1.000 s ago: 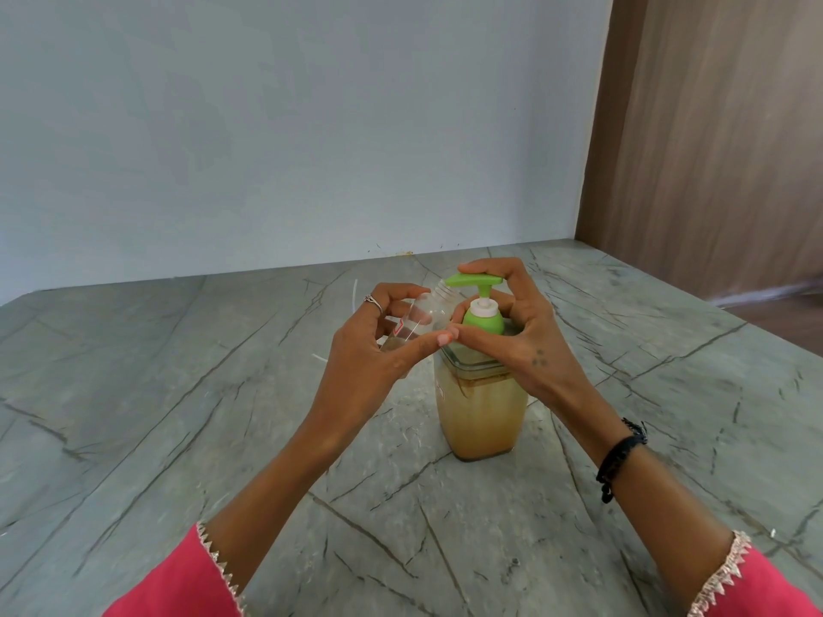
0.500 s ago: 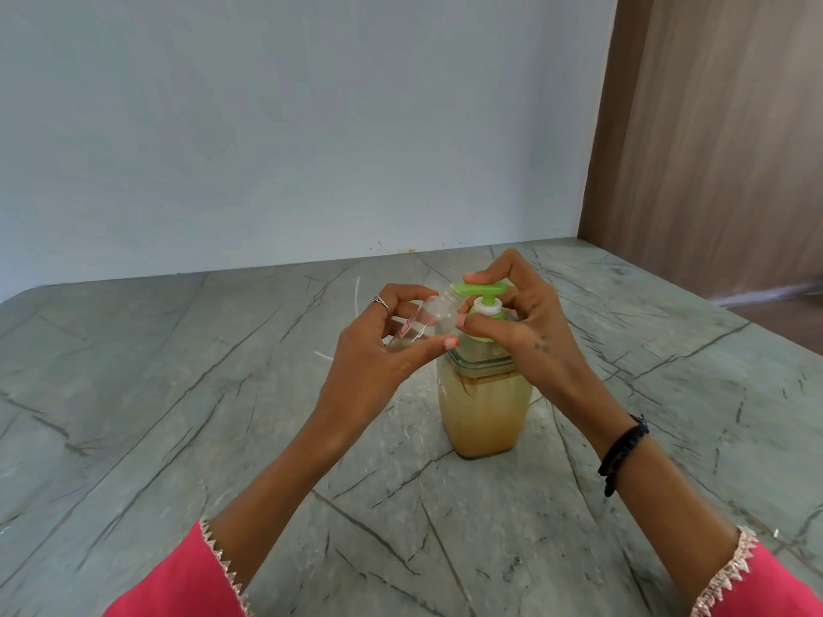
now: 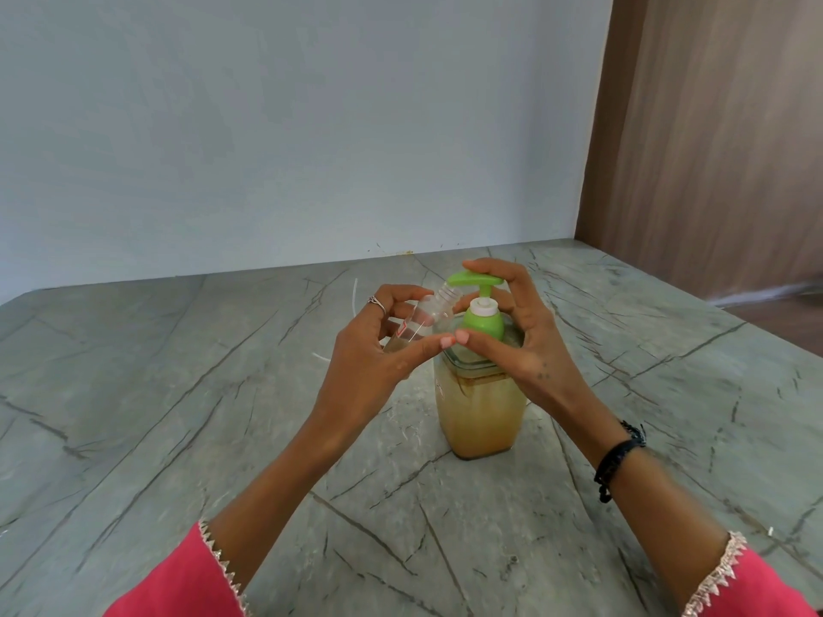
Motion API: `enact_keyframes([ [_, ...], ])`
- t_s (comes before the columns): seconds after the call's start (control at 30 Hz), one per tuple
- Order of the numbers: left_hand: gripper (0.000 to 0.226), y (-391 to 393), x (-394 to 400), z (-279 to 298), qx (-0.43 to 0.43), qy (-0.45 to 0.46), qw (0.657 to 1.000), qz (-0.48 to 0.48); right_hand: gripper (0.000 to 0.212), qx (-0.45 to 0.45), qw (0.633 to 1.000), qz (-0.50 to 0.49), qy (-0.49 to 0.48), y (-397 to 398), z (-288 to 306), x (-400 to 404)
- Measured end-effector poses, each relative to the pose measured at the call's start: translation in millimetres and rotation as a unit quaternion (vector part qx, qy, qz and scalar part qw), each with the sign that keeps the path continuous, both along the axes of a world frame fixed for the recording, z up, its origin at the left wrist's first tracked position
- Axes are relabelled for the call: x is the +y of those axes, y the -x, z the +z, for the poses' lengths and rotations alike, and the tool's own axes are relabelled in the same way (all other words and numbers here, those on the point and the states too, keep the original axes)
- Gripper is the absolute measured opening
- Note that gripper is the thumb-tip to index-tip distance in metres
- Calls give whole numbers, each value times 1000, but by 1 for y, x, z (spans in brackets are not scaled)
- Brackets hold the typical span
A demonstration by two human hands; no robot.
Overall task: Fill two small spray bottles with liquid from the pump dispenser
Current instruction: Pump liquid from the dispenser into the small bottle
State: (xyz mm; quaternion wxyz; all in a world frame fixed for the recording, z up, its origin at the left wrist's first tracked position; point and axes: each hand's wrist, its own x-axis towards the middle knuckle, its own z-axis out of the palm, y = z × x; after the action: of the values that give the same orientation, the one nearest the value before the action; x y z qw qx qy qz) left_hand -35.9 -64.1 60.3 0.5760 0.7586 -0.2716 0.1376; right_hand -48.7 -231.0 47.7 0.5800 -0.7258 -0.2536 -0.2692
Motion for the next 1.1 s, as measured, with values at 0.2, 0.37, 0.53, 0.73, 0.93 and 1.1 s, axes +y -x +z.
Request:
enact_keyframes([
  [0.2, 40, 0, 1, 2, -4, 7, 1000, 1, 49, -3, 1000, -13, -15, 0, -1, 0],
  [0.37, 41, 0, 2, 3, -5, 7, 1000, 5, 42, -11, 999, -21, -35, -5, -2, 2],
  [0.53, 47, -1, 3, 1, -5, 1, 1000, 9, 35, -6, 998, -13, -58, -7, -2, 2],
  [0.73, 41, 0, 1, -1, 3, -3, 1000, 3, 30, 9, 998, -5, -61, -6, 0, 1],
  [0.93, 38, 0, 2, 1, -5, -3, 1000, 2, 40, -6, 999, -7, -46, -3, -3, 2],
  [1.1, 37, 0, 1, 2, -3, -2, 1000, 1, 41, -3, 999, -18, -27, -6, -4, 1],
])
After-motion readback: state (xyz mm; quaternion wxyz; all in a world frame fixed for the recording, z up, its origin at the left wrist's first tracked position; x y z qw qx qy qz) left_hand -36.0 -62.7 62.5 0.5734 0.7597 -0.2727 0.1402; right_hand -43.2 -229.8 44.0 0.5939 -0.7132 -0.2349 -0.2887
